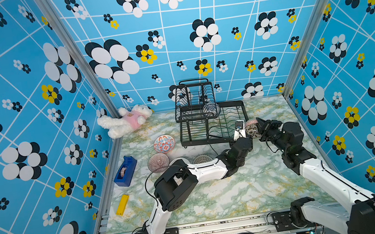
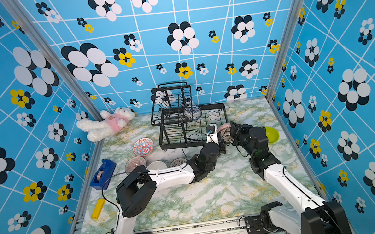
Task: Load bowls into a dish rack
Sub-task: Pick up the bowl from the center of the table, then place the bowl in the dish rack.
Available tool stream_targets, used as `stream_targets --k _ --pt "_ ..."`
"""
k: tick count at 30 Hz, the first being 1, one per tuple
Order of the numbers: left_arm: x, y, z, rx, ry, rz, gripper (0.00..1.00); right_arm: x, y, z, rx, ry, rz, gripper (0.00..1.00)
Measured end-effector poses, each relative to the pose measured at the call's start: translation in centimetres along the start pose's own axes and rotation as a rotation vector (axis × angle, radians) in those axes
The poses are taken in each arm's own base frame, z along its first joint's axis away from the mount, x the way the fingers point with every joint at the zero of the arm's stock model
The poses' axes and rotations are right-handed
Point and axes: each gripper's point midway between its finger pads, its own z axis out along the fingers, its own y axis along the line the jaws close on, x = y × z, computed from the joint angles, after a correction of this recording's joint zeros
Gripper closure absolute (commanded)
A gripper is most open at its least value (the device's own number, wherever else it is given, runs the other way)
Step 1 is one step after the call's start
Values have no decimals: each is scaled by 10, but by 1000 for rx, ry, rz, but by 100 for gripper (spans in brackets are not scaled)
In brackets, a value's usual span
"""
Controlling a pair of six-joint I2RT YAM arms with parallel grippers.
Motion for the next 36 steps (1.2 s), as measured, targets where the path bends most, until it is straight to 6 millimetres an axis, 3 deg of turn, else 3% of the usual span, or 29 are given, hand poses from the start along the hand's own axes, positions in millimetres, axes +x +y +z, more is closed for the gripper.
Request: stream_targets --k 2,6,12,18,23,28,32,36 --pt "2 1 0 1 6 10 69 0 -1 3 -16 10 -40 100" --pt "1 -15 -14 58 20 23 36 -12 10 7 -69 -25 -121 100" --pt "-15 -19 -31 89 17 -8 17 -10 35 9 -184 3 -196 100" --pt "-23 -13 -44 97 69 -11 1 -28 44 20 -244 7 -212 100" --pt "-46 -8 -63 133 131 19 1 -29 36 30 -233 48 -252 100" --pt "-94 16 -76 131 174 80 1 -24 29 45 -209 105 -301 100" --pt "-146 51 -85 94 182 130 1 -23 24 51 -191 119 -348 100" --pt "-189 111 -102 18 172 136 1 -20 27 56 -185 125 -395 100"
